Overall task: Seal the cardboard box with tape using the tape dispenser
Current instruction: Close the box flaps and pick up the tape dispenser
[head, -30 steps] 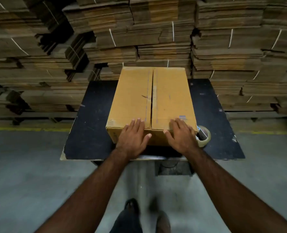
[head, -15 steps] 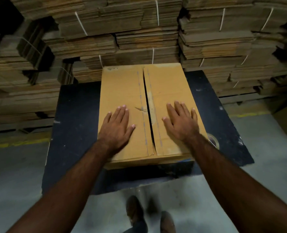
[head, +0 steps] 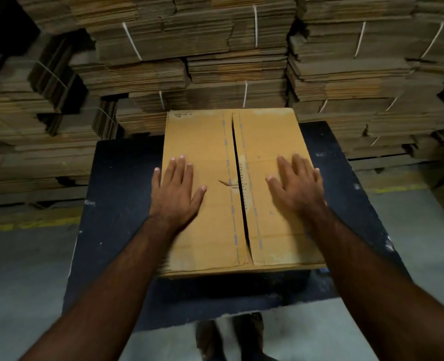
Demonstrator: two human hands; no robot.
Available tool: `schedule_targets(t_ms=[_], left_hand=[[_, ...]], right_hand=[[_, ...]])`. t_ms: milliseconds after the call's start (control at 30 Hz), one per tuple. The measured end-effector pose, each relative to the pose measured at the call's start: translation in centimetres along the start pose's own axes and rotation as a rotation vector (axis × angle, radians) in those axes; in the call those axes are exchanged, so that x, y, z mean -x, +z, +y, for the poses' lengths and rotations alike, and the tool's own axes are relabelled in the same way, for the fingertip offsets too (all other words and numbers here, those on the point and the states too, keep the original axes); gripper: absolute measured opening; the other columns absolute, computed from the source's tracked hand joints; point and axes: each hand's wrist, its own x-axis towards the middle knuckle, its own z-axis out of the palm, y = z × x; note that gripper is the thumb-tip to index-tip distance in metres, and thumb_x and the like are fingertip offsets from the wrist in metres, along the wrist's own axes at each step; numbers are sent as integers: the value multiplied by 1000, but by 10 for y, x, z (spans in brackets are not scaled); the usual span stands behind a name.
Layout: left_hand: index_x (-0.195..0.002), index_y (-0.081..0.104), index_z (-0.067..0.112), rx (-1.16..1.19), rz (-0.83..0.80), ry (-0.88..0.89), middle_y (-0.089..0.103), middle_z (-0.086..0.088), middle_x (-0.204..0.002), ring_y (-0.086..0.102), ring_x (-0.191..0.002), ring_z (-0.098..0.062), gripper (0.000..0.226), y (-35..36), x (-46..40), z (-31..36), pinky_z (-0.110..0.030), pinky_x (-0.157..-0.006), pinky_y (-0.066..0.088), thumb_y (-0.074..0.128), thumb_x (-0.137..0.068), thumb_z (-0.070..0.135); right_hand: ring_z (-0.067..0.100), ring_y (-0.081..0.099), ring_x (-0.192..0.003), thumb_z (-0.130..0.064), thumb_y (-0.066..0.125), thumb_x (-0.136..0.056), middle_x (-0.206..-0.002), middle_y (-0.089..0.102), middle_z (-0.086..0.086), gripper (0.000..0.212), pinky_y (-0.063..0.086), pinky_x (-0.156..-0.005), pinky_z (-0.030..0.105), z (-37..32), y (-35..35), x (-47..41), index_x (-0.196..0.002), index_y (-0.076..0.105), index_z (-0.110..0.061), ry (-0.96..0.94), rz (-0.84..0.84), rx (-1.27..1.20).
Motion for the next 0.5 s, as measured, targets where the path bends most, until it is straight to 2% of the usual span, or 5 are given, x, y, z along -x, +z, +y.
schedule_targets(t_ms=[67,100,167,300,500], left_hand=[[-157,15,18,123,-13,-144,-2,-9,-167,2,-153,-31,72,-2,11,1,-57,-118,13,25,-100,61],[-156,19,16,223,-13,-194,-1,-10,-167,11,-151,-35,71,-2,19,2,-56,-117,22,33,-100,58],[-155,23,8,341,28,-208,2,-11,-167,31,-143,-39,72,-2,37,4,-49,-110,35,44,-100,50],[-157,16,4,311,70,-206,1,-10,-167,40,-136,-36,73,6,59,12,-45,-107,38,39,-102,48],[-157,17,7,264,79,-249,-2,-13,-166,35,-140,-35,74,8,60,13,-46,-107,39,35,-101,53]], right_hand=[[40,8,-148,-69,32,-93,-164,2,14,78,22,-113,62,3,-7,8,-156,13,-27,164,-17,-54],[45,13,-146,-70,34,-92,-163,0,16,80,29,-109,61,4,-10,13,-156,10,-28,230,-50,-87],[50,19,-142,-71,35,-92,-163,-4,19,82,36,-103,59,7,-13,24,-157,3,-31,237,-117,-106],[49,17,-143,-77,30,-89,-163,-11,16,86,37,-103,58,19,-9,33,-156,-6,-35,139,-130,-113],[43,19,-143,-81,32,-85,-164,-8,13,91,36,-103,55,28,-4,34,-155,-6,-37,111,-107,-137]])
